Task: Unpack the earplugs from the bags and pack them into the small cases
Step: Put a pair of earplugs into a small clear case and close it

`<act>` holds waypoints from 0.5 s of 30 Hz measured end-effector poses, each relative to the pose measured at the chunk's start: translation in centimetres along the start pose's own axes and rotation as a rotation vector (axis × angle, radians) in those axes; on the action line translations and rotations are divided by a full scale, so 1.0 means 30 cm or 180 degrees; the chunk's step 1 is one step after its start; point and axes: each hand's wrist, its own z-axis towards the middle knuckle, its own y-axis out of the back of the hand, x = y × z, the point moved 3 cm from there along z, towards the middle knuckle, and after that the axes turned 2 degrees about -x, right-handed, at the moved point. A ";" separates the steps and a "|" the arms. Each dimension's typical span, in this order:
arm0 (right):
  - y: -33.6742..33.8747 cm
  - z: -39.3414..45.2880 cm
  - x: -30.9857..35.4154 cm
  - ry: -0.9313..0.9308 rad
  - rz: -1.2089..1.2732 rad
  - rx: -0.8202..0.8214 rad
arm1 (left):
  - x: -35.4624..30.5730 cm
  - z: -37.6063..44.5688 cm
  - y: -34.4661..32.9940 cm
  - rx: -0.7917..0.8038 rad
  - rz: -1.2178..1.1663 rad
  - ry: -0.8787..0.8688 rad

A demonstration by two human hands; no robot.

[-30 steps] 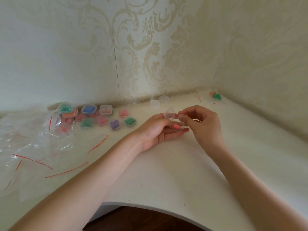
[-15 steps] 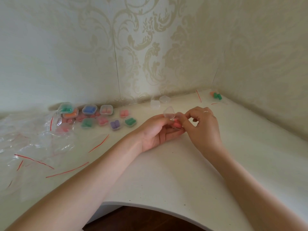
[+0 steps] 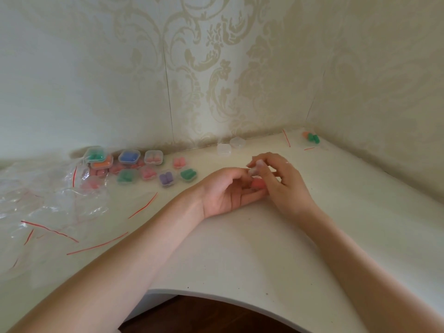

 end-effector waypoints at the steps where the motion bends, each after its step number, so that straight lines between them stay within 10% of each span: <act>1: 0.008 0.001 0.000 -0.0050 0.0031 -0.0057 | -0.005 -0.003 0.002 0.0081 -0.0238 0.0039; 15: 0.004 0.008 -0.008 -0.0473 0.0536 0.0209 | -0.012 0.014 0.024 -0.0359 0.0451 -0.0387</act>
